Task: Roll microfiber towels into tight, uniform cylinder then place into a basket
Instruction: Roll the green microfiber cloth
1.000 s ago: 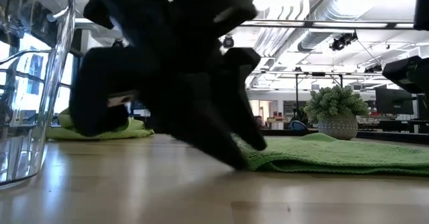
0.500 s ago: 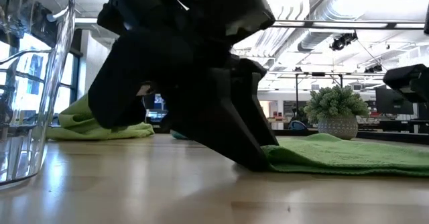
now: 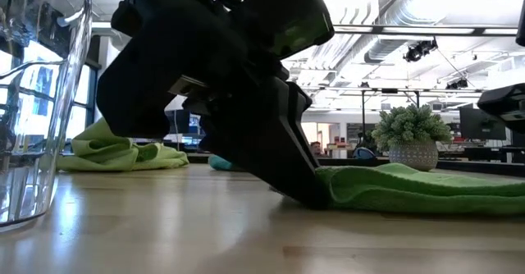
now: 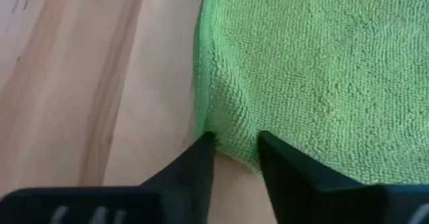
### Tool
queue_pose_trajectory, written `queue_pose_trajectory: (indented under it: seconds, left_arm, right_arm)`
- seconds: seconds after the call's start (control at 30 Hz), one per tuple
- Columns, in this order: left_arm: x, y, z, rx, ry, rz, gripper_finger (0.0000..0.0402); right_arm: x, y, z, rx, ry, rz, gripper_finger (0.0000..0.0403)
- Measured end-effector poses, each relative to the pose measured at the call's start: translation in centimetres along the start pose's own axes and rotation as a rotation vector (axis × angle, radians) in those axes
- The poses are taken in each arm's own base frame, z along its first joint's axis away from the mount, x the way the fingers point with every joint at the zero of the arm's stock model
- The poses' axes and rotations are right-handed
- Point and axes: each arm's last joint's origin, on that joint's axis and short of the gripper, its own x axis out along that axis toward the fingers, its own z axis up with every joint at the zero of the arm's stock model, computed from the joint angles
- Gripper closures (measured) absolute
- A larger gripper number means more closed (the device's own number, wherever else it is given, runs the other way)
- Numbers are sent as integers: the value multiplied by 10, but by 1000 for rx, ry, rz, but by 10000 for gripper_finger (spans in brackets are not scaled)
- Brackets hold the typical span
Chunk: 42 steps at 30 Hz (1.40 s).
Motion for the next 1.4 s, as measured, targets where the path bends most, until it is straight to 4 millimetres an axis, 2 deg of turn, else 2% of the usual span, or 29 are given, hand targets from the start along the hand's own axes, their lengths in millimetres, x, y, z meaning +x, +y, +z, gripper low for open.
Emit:
queue_pose_trajectory:
  seconds: [0.13, 0.3, 0.47, 0.67, 0.83, 0.97, 1.1, 1.4]
  left_arm:
    - [-5, 1, 1, -16, 12, 7, 389]
    - [-14, 2, 2, -51, 39, 18, 391]
    - [-21, 3, 6, -121, 35, 34, 382]
    - [-25, 4, 7, -127, 37, 36, 388]
    - [-25, 3, 7, -135, 34, 35, 387]
    - [-25, 3, 8, -142, 31, 34, 386]
    - [-25, 3, 8, -164, 32, 35, 386]
    - [-25, 3, 8, -165, 30, 34, 385]
  right_arm:
    - [-8, -1, 2, 30, -6, 24, 345]
    - [-27, -4, 14, 72, -72, 69, 389]
    - [-36, -11, 22, 188, -94, 73, 399]
    - [-35, -11, 20, 197, -64, 96, 373]
    - [-34, -7, 25, 163, -109, 131, 294]
    - [-22, -3, 21, -46, -106, 113, 242]
    - [-11, 0, 18, -145, -110, 94, 232]
    - [9, 6, 13, -153, -116, 104, 231]
